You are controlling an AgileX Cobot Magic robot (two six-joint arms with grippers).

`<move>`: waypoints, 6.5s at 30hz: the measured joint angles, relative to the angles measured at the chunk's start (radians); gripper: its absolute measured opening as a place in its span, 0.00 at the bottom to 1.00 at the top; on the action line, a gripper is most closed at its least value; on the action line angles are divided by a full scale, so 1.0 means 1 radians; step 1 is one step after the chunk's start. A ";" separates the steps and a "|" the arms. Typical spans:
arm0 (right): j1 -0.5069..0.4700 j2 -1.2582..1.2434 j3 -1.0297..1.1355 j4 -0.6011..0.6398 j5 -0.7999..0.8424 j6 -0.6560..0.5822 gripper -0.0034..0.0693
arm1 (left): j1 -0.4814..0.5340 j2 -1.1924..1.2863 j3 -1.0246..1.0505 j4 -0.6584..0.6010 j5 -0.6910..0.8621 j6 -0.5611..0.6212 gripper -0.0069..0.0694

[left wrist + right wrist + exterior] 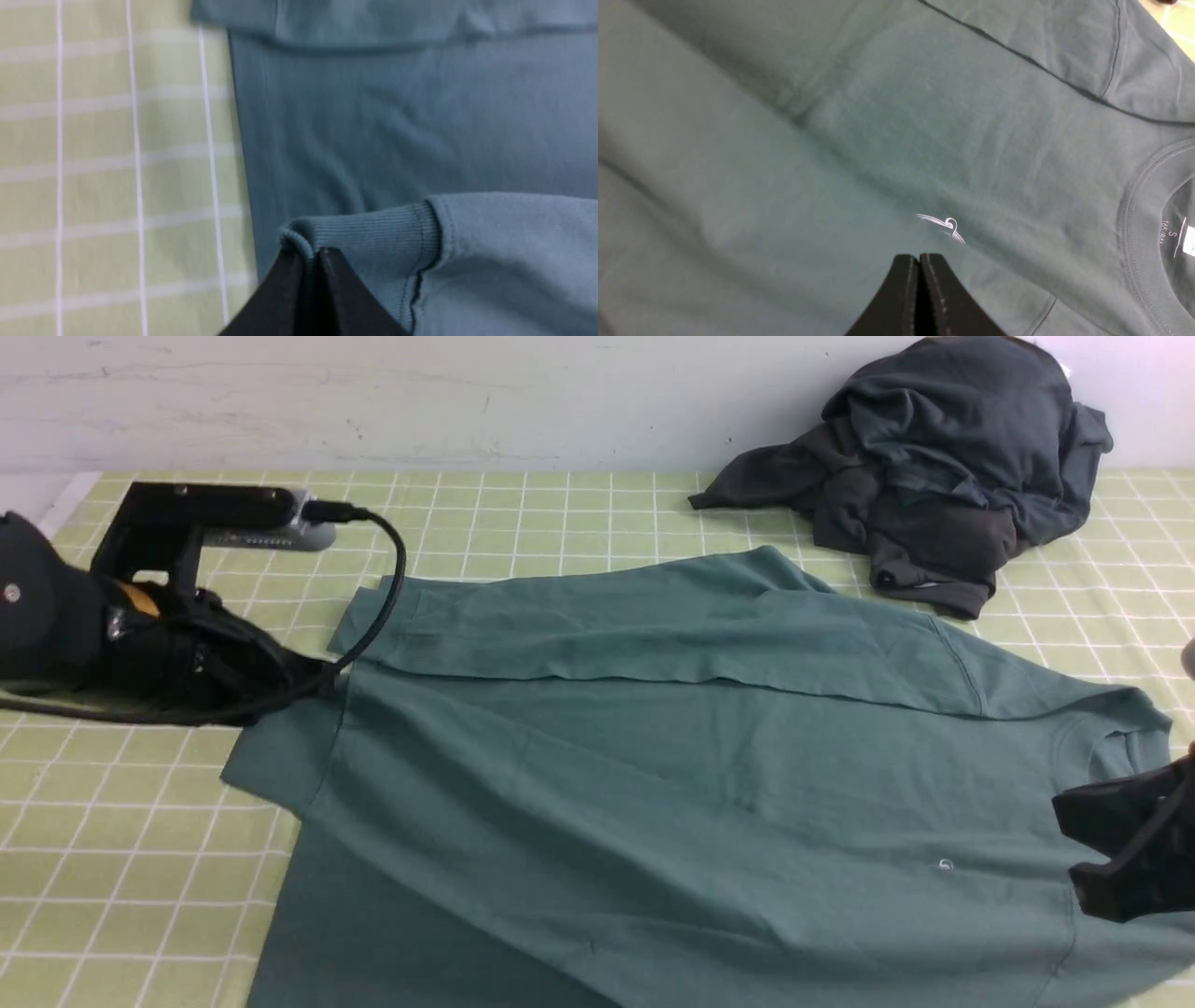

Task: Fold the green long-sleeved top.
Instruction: Use the left arm to drag and place the cuff at the centered position on the left edge of the fabric, then use the left arm to clamp the cuff farthest from it, then use the left arm to drag and drop the cuff onto the cuff closest to the left arm, then use both arms simultaneously to clamp the lower edge of the clothing fabric, then use both arms to drag the lower edge of the fabric forward and fold it over the upper edge

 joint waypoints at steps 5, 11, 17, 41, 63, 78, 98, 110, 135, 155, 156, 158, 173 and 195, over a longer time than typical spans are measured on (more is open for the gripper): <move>0.000 0.000 0.000 0.009 -0.003 0.000 0.03 | 0.000 0.210 -0.163 0.030 0.013 0.004 0.11; 0.001 0.000 0.000 0.016 -0.003 0.000 0.03 | 0.028 0.467 -0.430 0.048 0.151 -0.002 0.25; 0.001 0.000 0.000 0.018 -0.003 0.000 0.03 | 0.070 0.630 -0.686 0.026 0.237 -0.040 0.49; 0.002 0.028 0.000 0.020 -0.018 0.000 0.03 | 0.065 0.793 -0.848 0.045 0.228 -0.087 0.09; 0.002 0.028 0.000 0.020 -0.016 0.000 0.03 | 0.011 0.413 -0.622 0.027 0.730 0.030 0.09; 0.002 0.028 0.000 0.042 -0.001 0.000 0.03 | -0.104 0.309 -0.265 0.092 0.704 0.038 0.39; 0.002 0.028 0.000 0.108 0.032 -0.056 0.03 | -0.413 0.130 0.308 0.285 0.464 0.316 0.59; 0.002 0.028 0.000 0.149 0.038 -0.101 0.03 | -0.414 0.118 0.311 0.248 0.411 0.438 0.33; 0.101 0.196 -0.009 -0.334 0.135 -0.690 0.39 | -0.414 -0.109 0.238 0.222 0.377 0.144 0.10; 0.101 0.598 -0.022 -0.481 0.034 -0.667 0.30 | -0.414 -0.110 0.238 0.201 0.387 0.140 0.10; 0.101 0.597 -0.022 -0.482 0.034 -0.663 0.27 | -0.414 -0.111 0.238 0.201 0.396 0.140 0.10; 0.101 0.578 -0.020 -0.481 0.040 -0.635 0.16 | -0.414 -0.122 0.238 0.201 0.421 0.140 0.10; 0.100 0.446 -0.181 -0.640 0.094 -0.270 0.04 | -0.232 -0.216 0.034 0.242 0.320 -0.053 0.10; -0.055 1.179 -0.984 -0.763 -0.145 -0.102 0.06 | -0.024 0.720 -0.865 0.281 0.121 -0.049 0.12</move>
